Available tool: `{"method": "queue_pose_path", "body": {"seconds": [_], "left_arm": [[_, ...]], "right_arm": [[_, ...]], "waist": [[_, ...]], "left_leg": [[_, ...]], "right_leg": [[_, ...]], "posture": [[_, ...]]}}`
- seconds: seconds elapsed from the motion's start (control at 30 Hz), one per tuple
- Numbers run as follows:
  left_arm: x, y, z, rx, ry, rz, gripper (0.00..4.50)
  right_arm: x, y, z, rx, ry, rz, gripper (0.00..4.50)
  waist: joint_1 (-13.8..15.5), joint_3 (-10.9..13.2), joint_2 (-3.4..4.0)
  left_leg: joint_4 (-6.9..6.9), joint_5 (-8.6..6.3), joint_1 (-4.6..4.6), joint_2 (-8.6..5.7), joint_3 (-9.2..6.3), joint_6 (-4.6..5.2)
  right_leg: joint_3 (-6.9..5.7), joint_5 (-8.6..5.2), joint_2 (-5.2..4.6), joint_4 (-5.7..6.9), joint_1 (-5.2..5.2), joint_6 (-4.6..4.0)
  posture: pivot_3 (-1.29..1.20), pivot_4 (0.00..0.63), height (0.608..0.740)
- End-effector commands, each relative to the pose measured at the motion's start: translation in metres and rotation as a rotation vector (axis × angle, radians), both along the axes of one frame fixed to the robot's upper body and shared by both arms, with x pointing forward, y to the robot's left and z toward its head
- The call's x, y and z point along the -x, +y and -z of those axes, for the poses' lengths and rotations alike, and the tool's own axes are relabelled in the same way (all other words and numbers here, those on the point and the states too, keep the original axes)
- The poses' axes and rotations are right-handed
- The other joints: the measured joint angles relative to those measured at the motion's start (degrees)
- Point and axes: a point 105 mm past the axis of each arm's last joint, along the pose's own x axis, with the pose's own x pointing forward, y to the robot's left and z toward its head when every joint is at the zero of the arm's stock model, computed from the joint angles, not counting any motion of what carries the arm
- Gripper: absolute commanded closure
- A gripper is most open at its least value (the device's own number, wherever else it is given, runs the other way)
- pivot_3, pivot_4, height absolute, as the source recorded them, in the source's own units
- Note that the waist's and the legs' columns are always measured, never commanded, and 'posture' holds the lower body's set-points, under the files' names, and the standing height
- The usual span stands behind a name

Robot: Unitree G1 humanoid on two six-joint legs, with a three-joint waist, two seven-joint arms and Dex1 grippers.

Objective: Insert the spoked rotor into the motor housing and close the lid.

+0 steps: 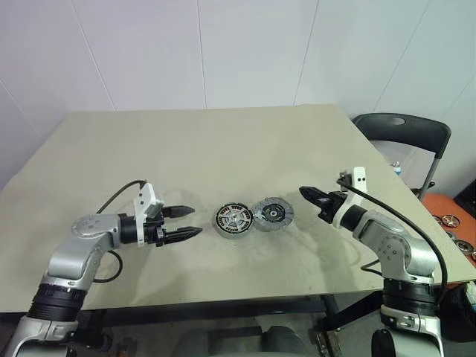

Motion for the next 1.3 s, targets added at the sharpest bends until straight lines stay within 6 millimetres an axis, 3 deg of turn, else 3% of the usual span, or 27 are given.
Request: {"method": "queue_pose_path", "body": {"seconds": [0.03,0.13,0.37,0.63,0.87,1.0,1.3], "left_arm": [[0.001,-0.004,-0.010,0.010,-0.038,0.012,1.18],[0.004,-0.002,-0.010,0.005,-0.035,0.010,1.18],[0.006,0.005,-0.009,-0.017,-0.033,0.000,1.18],[0.005,0.003,-0.008,-0.018,-0.031,0.002,1.18],[0.004,0.003,-0.008,-0.017,-0.034,-0.003,1.18],[0.003,0.003,-0.008,-0.011,-0.036,-0.011,1.18],[0.003,-0.002,-0.011,0.005,-0.041,-0.012,1.18]], "right_arm": [[0.006,0.002,0.022,0.204,0.022,-0.005,4.46],[0.011,0.000,0.032,0.191,0.067,0.007,4.46],[0.012,0.009,0.029,0.204,0.046,-0.047,4.46],[0.013,0.064,-0.002,0.143,0.007,-0.260,4.46],[0.021,0.086,-0.013,0.176,-0.011,-0.397,4.46],[0.017,0.096,-0.015,0.212,-0.035,-0.454,4.46],[-0.001,0.144,-0.028,0.217,-0.118,-0.593,4.46]], "waist": [[0.1,0.0,-0.01],[0.0,0.0,0.00],[-0.1,0.0,0.00],[-0.2,0.0,0.00],[0.1,0.0,-0.01],[-0.2,0.0,-0.01],[-0.2,0.0,-0.01]], "left_leg": [[-0.01,0.00,0.00,0.00,0.00,0.00],[0.00,-0.01,-0.05,-0.01,0.00,0.02],[0.04,-0.01,0.05,0.00,0.00,0.03],[0.03,-0.01,0.04,0.03,-0.01,0.03],[0.03,-0.01,-0.02,0.02,-0.02,0.03],[0.04,-0.01,0.00,0.02,-0.02,0.03],[0.01,-0.01,0.03,0.02,-0.01,0.03]], "right_leg": [[0.00,0.00,0.00,-0.02,0.00,0.00],[0.00,-0.01,-0.01,-0.05,-0.01,0.00],[0.00,-0.07,0.03,-0.01,0.06,-0.09],[0.01,-0.01,0.05,-0.01,0.04,0.01],[-0.01,-0.01,0.02,-0.05,0.03,0.01],[-0.02,-0.02,0.03,-0.03,0.03,0.01],[-0.02,0.00,0.12,0.00,0.02,0.04]], "posture": [[0.00,0.000,0.740],[0.00,0.000,0.740],[0.00,0.000,0.740],[0.00,0.000,0.740],[0.00,0.000,0.740],[0.00,0.000,0.740],[0.00,0.000,0.740]]}}
